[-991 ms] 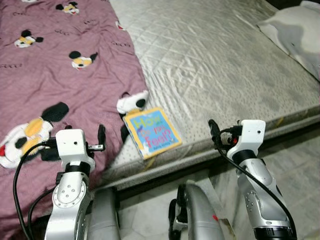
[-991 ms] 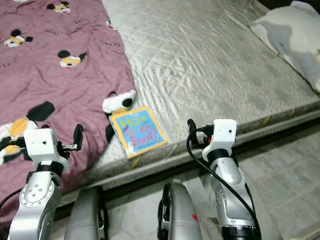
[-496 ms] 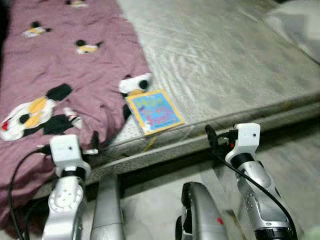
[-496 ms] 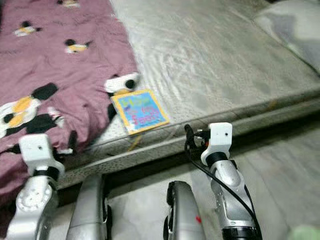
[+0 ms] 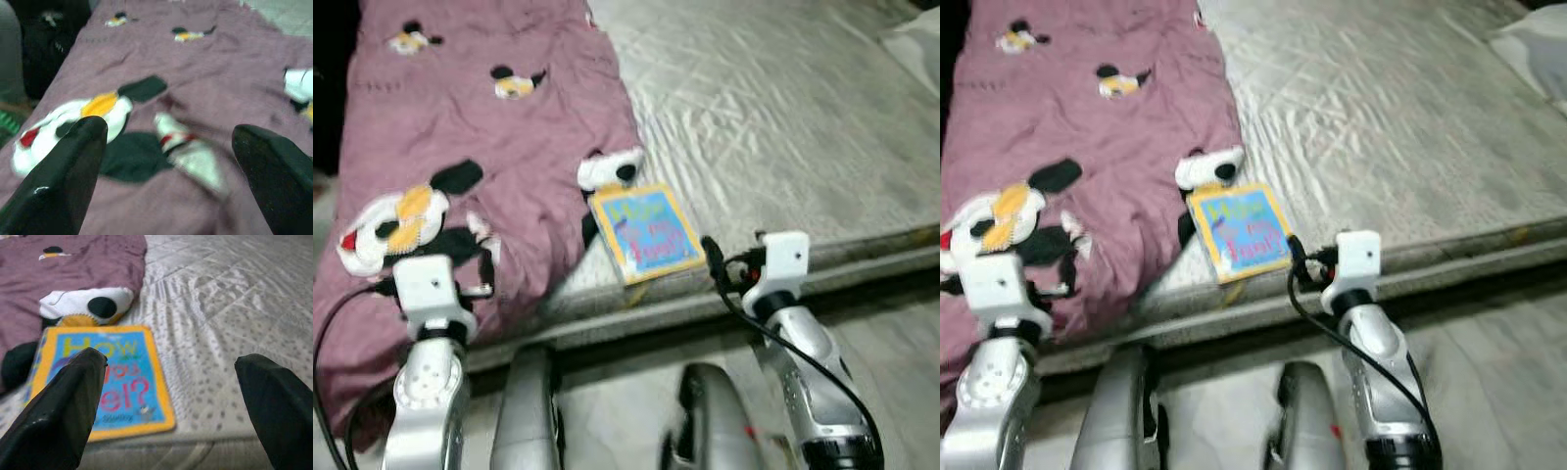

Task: Clean up the room

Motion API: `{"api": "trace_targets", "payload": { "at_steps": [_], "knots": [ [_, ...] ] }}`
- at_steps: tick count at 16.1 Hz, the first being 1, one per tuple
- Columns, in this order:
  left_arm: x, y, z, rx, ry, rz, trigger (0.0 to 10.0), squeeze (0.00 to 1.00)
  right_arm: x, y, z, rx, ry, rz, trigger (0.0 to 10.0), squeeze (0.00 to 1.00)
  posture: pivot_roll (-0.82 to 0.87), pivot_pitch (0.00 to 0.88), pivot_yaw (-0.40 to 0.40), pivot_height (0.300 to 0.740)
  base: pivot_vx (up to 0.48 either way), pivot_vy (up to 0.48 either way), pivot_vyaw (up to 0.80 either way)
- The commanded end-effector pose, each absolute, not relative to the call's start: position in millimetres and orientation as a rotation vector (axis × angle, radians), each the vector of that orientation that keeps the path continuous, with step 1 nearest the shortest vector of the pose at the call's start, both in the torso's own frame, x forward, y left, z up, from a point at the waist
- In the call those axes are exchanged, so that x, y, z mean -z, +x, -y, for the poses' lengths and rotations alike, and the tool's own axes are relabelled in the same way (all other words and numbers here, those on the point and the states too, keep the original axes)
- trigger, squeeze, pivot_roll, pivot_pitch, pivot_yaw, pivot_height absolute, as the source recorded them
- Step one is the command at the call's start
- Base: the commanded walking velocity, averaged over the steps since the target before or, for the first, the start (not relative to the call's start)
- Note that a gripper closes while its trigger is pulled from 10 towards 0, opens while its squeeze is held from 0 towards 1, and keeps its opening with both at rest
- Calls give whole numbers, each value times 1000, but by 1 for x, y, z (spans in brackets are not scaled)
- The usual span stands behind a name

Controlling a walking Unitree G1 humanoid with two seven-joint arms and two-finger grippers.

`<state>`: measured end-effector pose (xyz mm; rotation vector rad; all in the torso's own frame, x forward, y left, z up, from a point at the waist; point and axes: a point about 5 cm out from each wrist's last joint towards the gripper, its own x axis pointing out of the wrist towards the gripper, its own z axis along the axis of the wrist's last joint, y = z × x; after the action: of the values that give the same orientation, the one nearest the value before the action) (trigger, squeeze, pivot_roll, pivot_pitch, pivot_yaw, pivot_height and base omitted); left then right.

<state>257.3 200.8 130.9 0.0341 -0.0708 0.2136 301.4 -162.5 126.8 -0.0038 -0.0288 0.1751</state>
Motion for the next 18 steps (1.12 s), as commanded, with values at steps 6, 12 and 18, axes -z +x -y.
{"api": "trace_targets", "payload": {
  "at_steps": [6, 12, 18],
  "knots": [
    [-122, 257, -188, -184, 7, 31, 10000, 0, -117, 296, 176, -140, -23, -4, 10000, 0, -26, 258, -49, 566, 146, 0, 0],
    [-121, 260, -186, -175, 4, 23, 10000, 0, -114, 298, 178, -126, -22, -17, 10000, 0, -25, 258, -47, 566, 0, 0, -533],
    [-124, 276, -177, -159, -19, 17, 10000, 0, -118, 298, 178, -129, -37, 4, 10000, 0, -36, 269, -55, 566, 0, 0, -452]
  ]
}}
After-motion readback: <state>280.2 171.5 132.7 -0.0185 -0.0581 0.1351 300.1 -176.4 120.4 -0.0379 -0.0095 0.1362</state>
